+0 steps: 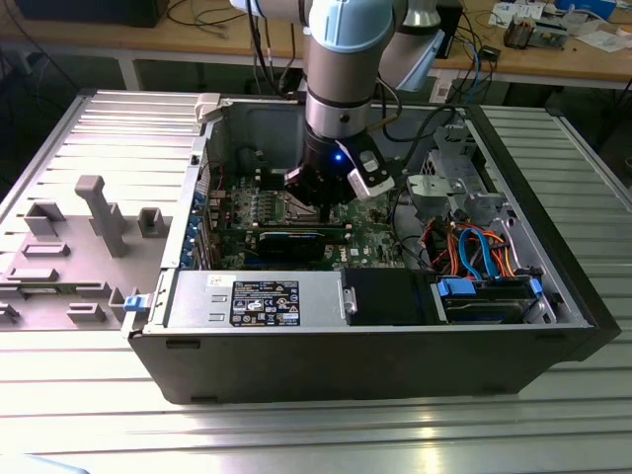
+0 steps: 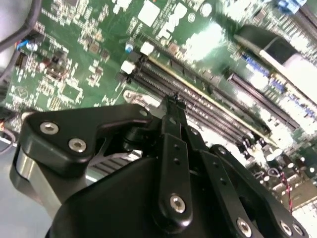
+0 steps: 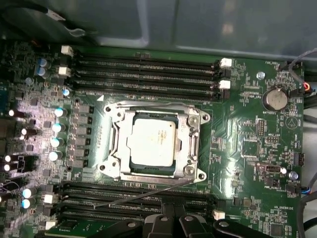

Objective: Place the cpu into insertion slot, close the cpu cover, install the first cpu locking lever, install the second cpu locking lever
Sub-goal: 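Install the second cpu locking lever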

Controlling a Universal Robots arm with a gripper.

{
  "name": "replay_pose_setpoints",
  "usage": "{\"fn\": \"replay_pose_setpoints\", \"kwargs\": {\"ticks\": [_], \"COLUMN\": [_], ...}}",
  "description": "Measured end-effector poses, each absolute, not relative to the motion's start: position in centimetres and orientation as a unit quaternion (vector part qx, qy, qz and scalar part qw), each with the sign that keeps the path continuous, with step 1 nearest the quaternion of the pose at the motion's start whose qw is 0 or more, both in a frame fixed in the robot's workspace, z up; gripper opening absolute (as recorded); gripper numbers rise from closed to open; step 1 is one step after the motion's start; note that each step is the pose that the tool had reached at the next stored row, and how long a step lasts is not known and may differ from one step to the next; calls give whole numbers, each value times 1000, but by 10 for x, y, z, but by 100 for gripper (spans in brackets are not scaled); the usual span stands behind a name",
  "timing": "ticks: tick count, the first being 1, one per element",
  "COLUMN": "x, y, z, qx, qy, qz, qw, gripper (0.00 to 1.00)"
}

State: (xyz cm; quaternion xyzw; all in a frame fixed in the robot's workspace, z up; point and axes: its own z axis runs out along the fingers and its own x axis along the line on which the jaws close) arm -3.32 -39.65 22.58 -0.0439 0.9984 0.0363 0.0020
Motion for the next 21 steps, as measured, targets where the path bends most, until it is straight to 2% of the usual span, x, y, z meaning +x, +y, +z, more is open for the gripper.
{"fn": "replay_pose_setpoints", "kwargs": {"ticks": [2, 4, 21], "x": [-33, -34, -34], "y": [-397, -398, -408], "z": [226, 226, 224], "qx": [-43, -43, -43], "qy": [998, 997, 997], "qz": [53, 57, 59], "qw": [3, 3, 3], "gripper": [11, 11, 11]}}
